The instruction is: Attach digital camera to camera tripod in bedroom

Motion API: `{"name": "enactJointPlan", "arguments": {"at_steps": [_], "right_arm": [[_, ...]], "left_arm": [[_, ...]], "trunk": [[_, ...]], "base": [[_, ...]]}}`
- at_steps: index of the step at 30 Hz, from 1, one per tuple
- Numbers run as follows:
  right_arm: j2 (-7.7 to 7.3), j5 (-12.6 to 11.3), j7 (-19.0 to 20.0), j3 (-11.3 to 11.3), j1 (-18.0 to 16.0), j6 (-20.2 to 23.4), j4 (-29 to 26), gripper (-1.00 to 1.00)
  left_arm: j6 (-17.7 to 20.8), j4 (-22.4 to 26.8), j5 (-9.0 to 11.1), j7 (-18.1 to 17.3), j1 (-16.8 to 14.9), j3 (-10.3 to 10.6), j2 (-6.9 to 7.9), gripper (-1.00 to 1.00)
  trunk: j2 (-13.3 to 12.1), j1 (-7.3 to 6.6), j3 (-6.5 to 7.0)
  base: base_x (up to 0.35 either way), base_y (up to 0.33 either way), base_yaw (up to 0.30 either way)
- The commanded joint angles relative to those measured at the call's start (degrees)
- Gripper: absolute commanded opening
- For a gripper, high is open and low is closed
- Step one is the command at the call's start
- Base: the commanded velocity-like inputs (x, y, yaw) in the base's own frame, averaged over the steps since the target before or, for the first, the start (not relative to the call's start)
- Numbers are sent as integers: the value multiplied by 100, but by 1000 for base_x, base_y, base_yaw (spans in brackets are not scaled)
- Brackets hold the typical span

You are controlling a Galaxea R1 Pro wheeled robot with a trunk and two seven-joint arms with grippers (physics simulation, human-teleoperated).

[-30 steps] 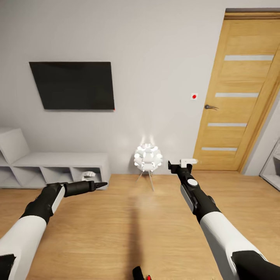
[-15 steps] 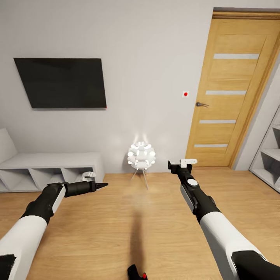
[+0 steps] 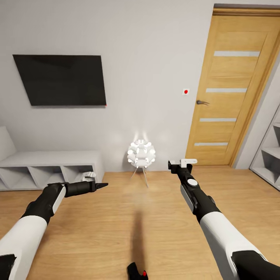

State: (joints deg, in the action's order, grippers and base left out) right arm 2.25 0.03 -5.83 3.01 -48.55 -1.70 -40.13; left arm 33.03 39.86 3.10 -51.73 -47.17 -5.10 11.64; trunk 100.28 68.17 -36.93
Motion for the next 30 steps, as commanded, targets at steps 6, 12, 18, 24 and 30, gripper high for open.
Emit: {"name": "enactJointPlan", "arguments": {"at_steps": [6, 12, 18, 24, 30], "right_arm": [[-2, 4, -37, 23, -5, -13, 5, 100], [-3, 5, -39, 24, -5, -14, 7, 100], [-2, 2, -34, 24, -5, -14, 10, 100], [-3, 4, -33, 24, -5, -12, 23, 100], [1, 5, -36, 24, -5, -15, 64, 100]], "left_arm": [[54, 3, 32, -5, -3, -5, 2, 100], [55, 1, 30, -4, -3, -9, 16, 100], [55, 1, 32, -4, -3, -13, 16, 100], [55, 1, 33, -4, -3, -16, 14, 100], [55, 2, 33, -4, -3, -17, 12, 100]], "trunk": [[245, 132, -114], [486, 264, -222], [726, 395, -329], [967, 527, -440], [1208, 659, -571]], "base": [[0, 0, 0], [0, 0, 0], [0, 0, 0], [0, 0, 1], [0, 0, 78]]}}
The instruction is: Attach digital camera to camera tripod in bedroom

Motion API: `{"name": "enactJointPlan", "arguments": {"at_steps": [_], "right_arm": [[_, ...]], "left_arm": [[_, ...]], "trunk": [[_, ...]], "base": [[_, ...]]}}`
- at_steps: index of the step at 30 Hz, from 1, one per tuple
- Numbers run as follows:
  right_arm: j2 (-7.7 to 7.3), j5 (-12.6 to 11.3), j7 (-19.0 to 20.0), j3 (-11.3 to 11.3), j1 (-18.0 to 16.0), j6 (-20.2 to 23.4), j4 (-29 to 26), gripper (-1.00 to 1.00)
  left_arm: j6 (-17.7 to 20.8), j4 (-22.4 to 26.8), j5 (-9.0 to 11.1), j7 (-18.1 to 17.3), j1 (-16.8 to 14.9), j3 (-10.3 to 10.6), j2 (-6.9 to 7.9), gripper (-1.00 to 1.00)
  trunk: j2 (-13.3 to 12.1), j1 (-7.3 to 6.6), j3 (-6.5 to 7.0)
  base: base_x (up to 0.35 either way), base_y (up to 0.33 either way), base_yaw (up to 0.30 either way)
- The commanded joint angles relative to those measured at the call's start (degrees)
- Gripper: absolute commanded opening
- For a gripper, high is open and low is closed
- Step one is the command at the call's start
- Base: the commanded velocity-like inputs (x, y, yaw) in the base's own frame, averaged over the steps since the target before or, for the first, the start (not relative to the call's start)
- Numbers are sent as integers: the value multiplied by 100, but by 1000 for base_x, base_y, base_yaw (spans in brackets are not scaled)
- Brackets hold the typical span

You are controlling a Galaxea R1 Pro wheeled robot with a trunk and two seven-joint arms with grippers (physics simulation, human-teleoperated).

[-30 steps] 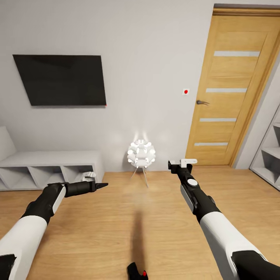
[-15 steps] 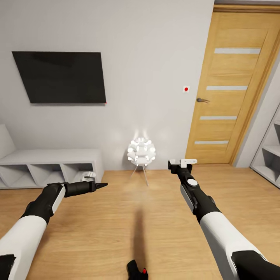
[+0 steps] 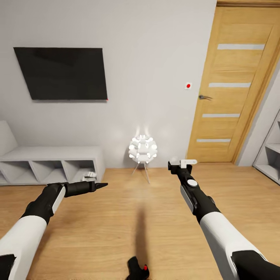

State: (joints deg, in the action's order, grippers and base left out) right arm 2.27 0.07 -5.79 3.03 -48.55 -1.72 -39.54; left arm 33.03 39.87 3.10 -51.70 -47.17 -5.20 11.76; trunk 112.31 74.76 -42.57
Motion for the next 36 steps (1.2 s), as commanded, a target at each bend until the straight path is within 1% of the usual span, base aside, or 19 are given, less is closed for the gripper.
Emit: {"name": "enactJointPlan", "arguments": {"at_steps": [1, 9, 13, 21, 36], "right_arm": [[-2, 1, -40, 22, -5, -14, 5, 100], [-2, 1, -46, 22, -5, -80, 123, 100], [-4, -7, -46, 22, -5, -217, 156, 100], [-2, -12, -45, 22, -5, -387, 181, 100], [-6, -16, -50, 22, -5, -435, 193, 100]], "left_arm": [[55, 1, 33, -7, -3, -7, 1, 100], [55, -2, 33, -7, -3, -2, -6, 100], [55, -3, 33, -4, -3, -5, -6, 100], [55, -2, 33, 1, -3, -7, -1, 100], [55, -6, 33, 50, -3, 0, -7, 100]], "trunk": [[44, 22, -29], [365, 197, -206], [526, 285, -284], [847, 461, -432], [1448, 790, -702]], "base": [[0, 0, 138], [0, 0, 178], [0, 0, 84], [0, 0, 27], [0, 0, 4]]}}
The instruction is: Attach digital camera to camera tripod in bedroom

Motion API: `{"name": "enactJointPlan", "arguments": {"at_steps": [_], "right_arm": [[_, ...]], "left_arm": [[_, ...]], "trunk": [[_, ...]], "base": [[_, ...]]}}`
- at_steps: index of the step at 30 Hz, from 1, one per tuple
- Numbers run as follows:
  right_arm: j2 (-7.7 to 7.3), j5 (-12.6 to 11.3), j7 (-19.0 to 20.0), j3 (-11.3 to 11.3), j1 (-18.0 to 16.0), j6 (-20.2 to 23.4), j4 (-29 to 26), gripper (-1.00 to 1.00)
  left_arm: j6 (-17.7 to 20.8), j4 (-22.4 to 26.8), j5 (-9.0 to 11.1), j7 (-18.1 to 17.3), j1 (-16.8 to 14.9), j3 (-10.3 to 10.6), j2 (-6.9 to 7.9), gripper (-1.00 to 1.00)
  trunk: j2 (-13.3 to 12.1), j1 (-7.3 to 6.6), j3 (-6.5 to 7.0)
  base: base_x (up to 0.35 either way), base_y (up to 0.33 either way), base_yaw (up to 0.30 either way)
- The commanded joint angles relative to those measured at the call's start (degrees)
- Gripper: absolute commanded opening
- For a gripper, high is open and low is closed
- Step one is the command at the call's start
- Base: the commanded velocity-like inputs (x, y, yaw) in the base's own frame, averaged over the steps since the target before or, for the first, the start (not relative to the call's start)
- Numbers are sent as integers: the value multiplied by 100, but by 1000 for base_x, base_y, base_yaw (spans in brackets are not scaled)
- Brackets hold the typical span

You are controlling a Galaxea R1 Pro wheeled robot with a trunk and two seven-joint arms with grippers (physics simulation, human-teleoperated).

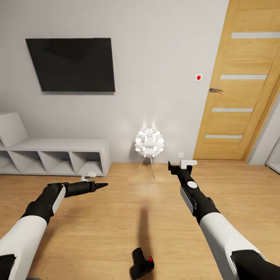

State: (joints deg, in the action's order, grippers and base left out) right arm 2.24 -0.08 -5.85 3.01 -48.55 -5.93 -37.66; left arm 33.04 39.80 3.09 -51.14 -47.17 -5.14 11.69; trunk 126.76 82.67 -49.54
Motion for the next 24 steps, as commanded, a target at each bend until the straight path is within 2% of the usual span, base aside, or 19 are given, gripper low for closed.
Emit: {"name": "enactJointPlan", "arguments": {"at_steps": [1, 7, 19, 20, 21, 24], "right_arm": [[-3, -1, -44, 25, -5, -14, 7, 100], [-1, -1, -47, 23, -5, -16, 5, 100], [-4, -1, -48, 13, -5, -18, 7, 100], [-4, -1, -48, 14, -5, -20, 9, 100], [-4, -1, -48, 15, -5, -18, 11, 100], [-4, -1, -52, 14, -5, -14, 43, 100]], "left_arm": [[54, 1, 33, 0, -3, -6, 0, 100], [54, 1, 33, 33, -3, -5, 0, 100], [56, 1, 32, 364, -3, 3, -81, 100], [57, -2, 33, 423, -3, 4, -93, 100], [61, -3, 28, 549, -3, 27, -180, 100], [62, -4, 27, 581, -3, 59, -236, 100]], "trunk": [[44, 21, -24], [285, 153, -132], [766, 417, -347], [806, 439, -365], [846, 461, -383], [967, 527, -437]], "base": [[0, 0, 0], [0, 0, 0], [0, 0, 0], [0, 0, 0], [0, 0, 0], [0, 0, 0]]}}
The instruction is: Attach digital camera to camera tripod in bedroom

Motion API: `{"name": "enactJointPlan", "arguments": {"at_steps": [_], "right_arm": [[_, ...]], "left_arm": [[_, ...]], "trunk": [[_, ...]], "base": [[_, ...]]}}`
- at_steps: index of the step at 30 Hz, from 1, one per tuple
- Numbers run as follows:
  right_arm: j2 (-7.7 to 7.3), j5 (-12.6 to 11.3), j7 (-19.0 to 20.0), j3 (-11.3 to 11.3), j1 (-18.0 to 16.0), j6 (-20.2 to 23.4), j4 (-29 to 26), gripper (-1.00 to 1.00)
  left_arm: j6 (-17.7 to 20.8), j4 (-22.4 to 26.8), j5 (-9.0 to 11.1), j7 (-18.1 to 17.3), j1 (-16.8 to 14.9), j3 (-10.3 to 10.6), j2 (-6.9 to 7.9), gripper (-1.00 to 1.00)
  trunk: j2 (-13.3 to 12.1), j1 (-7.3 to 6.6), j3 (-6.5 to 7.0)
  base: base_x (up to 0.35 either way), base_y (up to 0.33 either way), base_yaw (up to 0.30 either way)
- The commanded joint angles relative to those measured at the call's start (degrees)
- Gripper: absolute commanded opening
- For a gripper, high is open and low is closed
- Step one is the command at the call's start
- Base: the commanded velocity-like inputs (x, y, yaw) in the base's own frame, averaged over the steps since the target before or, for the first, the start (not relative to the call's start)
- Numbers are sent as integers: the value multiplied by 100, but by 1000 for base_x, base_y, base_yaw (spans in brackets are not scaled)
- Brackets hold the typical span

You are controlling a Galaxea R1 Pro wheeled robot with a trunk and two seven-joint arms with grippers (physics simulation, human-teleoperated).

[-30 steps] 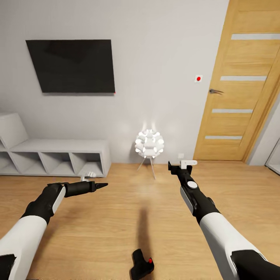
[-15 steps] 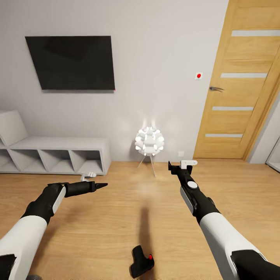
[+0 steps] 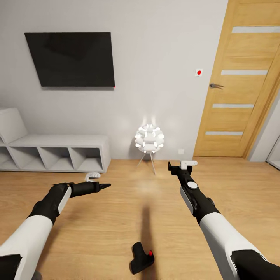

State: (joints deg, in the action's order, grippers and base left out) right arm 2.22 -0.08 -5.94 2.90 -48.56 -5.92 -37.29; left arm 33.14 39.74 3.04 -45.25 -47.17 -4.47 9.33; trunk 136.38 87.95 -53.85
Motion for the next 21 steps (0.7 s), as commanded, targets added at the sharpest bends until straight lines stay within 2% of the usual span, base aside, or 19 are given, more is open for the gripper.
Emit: {"name": "enactJointPlan", "arguments": {"at_steps": [1, 3, 4, 5, 10, 16, 17, 21], "right_arm": [[-2, -1, -46, 24, -5, -14, 19, 100], [-2, -1, -55, 20, -5, -14, 38, 100], [-2, -12, -129, -31, -5, -21, 58, 100], [-2, -19, -296, -84, -5, -140, 63, 100], [-2, -29, -796, -179, -5, -670, 70, 100], [-2, -21, -999, -177, -5, -873, 72, 100], [-2, -7, -1020, -148, -5, -910, 72, 100], [-2, 8, -1034, -60, -5, -934, 72, 100]], "left_arm": [[52, 3, 32, 3, -3, 9, -22, 100], [52, 4, 31, 17, -3, 55, -82, 100], [52, 6, 30, 36, -3, 195, -195, 100], [52, 5, 32, 106, -3, 269, -225, 100], [52, 0, 31, 509, -3, 380, -264, 100], [55, 4, 26, 695, -3, 529, -282, 100], [57, 10, 24, 719, -3, 728, -278, 100], [60, 17, 25, 690, -3, 1165, -260, 100]], "trunk": [[44, 21, -24], [124, 65, -60], [164, 87, -78], [205, 109, -96], [405, 219, -185], [646, 351, -293], [686, 373, -311], [691, 383, -400]], "base": [[0, 0, 0], [0, 0, 0], [0, 0, 0], [0, 0, 0], [0, 0, 0], [0, 0, 0], [0, 0, 0], [0, 0, 0]]}}
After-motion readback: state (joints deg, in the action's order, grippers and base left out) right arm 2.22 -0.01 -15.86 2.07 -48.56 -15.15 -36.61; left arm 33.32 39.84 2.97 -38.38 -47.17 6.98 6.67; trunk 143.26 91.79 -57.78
